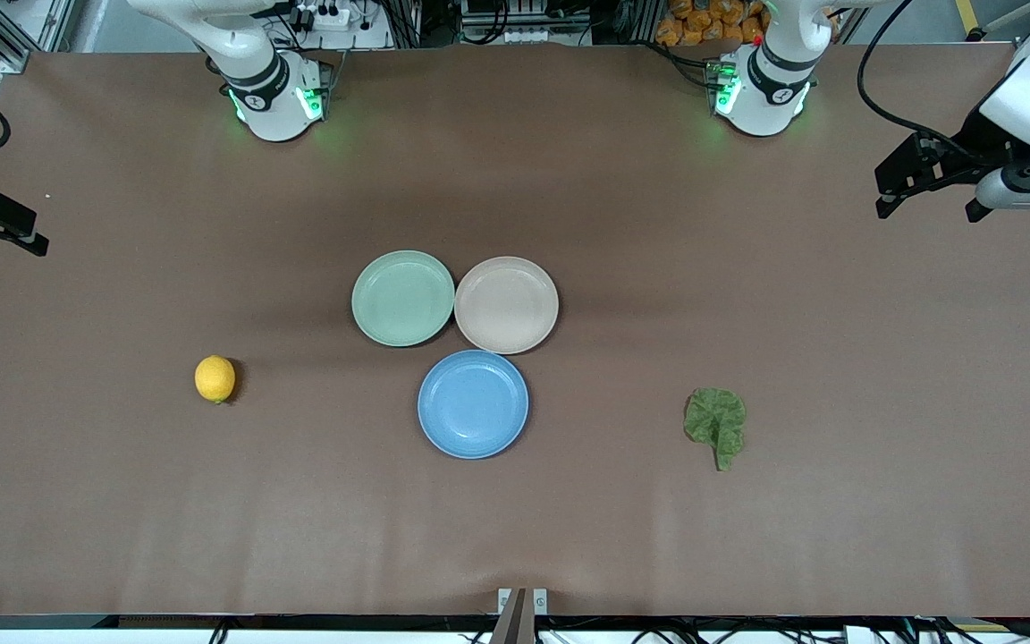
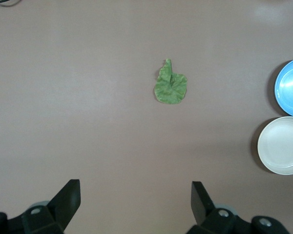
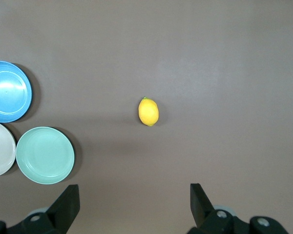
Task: Place lemon and lettuce in plates
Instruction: 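Move the left gripper out toward the green lettuce leaf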
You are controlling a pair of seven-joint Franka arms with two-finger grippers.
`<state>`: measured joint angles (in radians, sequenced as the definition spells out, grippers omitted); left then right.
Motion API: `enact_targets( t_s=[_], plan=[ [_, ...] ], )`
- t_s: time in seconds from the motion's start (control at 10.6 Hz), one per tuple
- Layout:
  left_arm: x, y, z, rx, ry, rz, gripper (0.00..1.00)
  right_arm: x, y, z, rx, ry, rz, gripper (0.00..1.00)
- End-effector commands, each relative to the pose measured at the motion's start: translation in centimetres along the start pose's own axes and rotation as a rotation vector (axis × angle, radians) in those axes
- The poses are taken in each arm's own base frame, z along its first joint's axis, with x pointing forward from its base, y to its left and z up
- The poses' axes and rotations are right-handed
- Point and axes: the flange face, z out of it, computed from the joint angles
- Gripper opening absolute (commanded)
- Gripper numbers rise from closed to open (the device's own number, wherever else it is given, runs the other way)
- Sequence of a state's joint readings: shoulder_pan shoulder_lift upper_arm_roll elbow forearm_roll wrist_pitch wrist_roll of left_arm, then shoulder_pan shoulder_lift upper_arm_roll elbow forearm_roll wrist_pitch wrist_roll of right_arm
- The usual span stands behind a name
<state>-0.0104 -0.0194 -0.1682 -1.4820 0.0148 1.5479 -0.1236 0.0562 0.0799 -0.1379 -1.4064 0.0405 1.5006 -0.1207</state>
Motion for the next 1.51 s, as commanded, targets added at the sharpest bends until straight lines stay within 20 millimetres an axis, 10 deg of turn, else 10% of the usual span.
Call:
enact_targets(
  t_s=[0.0,0.75,1.41],
  plan=[
    [-0.2,0.1,-0.4,-0.014,-0.01,0.025,1.0,-0.6,0.0,-0.7,-0.014,-0.001,0.002,1.0],
    [0.5,0.7,1.2,-0.018,-0.036,0.033,1.0,-0.5,0.1,-0.6,-0.014,-0.002,0.003,1.0],
    [2.8,2.3,6.4,-0.033,-0.125,0.047,1.0,0.1,0.5,1.2,-0.013,-0.023,0.01,1.0]
  ],
)
